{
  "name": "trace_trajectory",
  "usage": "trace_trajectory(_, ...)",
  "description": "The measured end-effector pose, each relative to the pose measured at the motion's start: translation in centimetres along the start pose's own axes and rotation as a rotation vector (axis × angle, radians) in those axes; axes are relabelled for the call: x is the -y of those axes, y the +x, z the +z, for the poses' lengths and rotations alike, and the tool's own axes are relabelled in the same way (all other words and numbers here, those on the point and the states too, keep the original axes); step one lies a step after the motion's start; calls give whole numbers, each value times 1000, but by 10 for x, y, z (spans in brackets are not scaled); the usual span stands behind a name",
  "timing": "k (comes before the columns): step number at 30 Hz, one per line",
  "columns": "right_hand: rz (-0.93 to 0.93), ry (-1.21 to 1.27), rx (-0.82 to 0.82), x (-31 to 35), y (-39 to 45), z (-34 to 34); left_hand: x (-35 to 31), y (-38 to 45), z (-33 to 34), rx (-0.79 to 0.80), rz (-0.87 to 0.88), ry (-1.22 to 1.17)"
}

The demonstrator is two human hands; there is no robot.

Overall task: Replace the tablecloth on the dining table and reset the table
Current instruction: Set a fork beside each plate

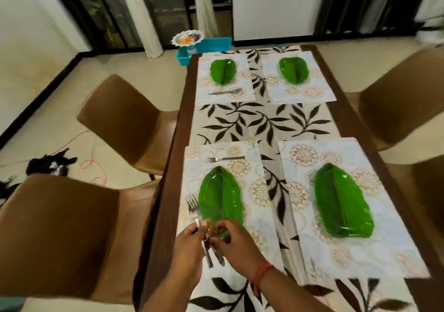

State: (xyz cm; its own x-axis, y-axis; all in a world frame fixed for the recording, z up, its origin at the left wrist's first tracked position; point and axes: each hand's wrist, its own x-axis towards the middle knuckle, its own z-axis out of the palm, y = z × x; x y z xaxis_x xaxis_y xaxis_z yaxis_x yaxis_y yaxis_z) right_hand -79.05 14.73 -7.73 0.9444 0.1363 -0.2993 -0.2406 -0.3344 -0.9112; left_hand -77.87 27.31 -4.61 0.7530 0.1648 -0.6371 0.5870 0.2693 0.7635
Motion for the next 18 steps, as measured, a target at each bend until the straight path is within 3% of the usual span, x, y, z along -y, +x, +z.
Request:
trace_trajectory(6, 94, 45, -230, -19, -62, -58, 42, -22, 73, 219, -56, -13)
trace_trajectory(10, 150, 172, -301, -32, -93, -113, 49, -53, 107, 321, -81, -39)
trace_trajectory(14, 193, 239, -456, -51, -79, -185, 46, -49, 125, 297, -90, -92)
trace_trajectory(18, 202, 70, -512, -87, -25, -288, 48, -38, 157, 222, -83, -159)
